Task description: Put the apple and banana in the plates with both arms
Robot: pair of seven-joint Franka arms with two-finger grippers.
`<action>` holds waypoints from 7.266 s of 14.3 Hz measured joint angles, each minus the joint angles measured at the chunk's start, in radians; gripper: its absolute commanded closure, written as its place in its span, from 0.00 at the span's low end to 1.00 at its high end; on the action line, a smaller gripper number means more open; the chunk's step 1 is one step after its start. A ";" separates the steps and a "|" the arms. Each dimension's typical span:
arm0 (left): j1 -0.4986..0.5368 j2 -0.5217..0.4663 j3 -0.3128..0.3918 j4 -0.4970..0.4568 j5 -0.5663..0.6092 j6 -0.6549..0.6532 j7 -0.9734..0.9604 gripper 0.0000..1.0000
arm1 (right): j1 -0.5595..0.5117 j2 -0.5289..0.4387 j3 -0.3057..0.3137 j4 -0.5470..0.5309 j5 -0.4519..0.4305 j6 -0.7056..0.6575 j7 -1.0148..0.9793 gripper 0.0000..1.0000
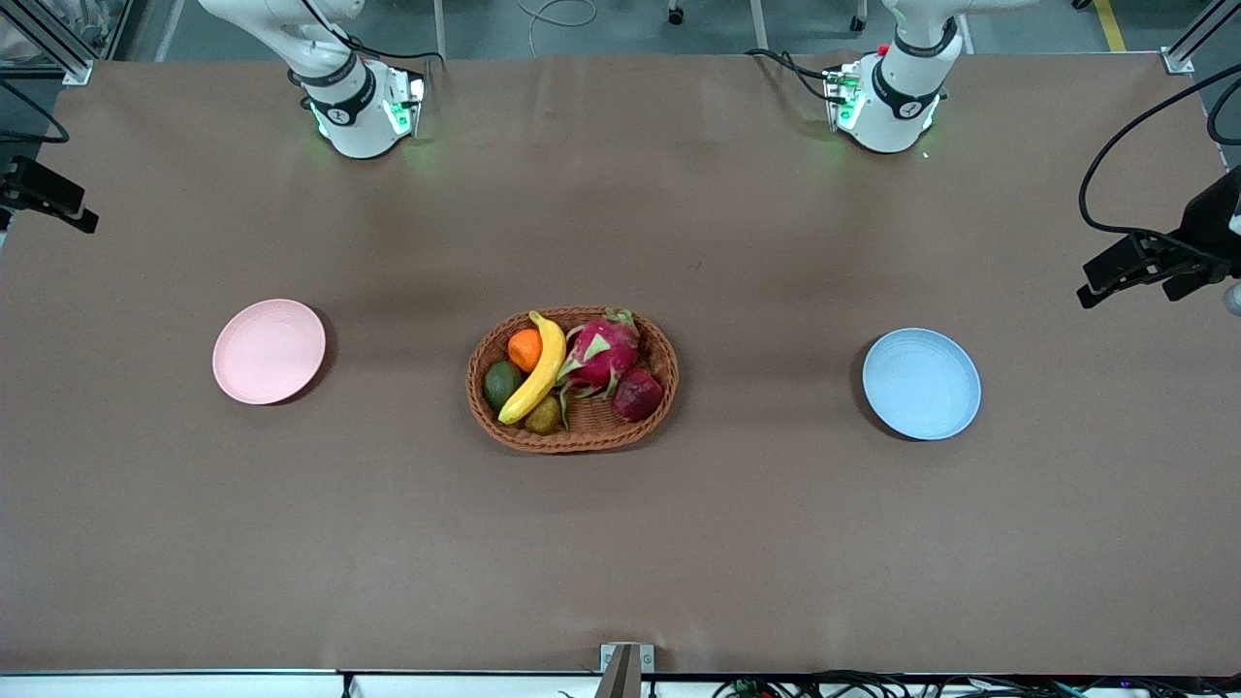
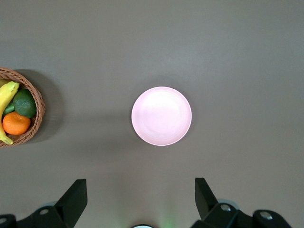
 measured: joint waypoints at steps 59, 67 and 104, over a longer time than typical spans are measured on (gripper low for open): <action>-0.612 0.752 -0.104 0.118 -0.028 0.689 -0.718 0.50 | -0.040 0.171 -0.005 0.009 -0.048 0.110 -0.046 0.00; -0.617 0.728 -0.102 0.141 -0.027 0.681 -0.738 0.55 | 0.096 0.233 0.015 -0.078 0.039 0.221 0.318 0.00; 0.050 0.336 -0.085 -0.543 0.118 0.644 -0.140 0.01 | 0.701 0.691 -0.001 -0.100 0.100 0.904 1.289 0.53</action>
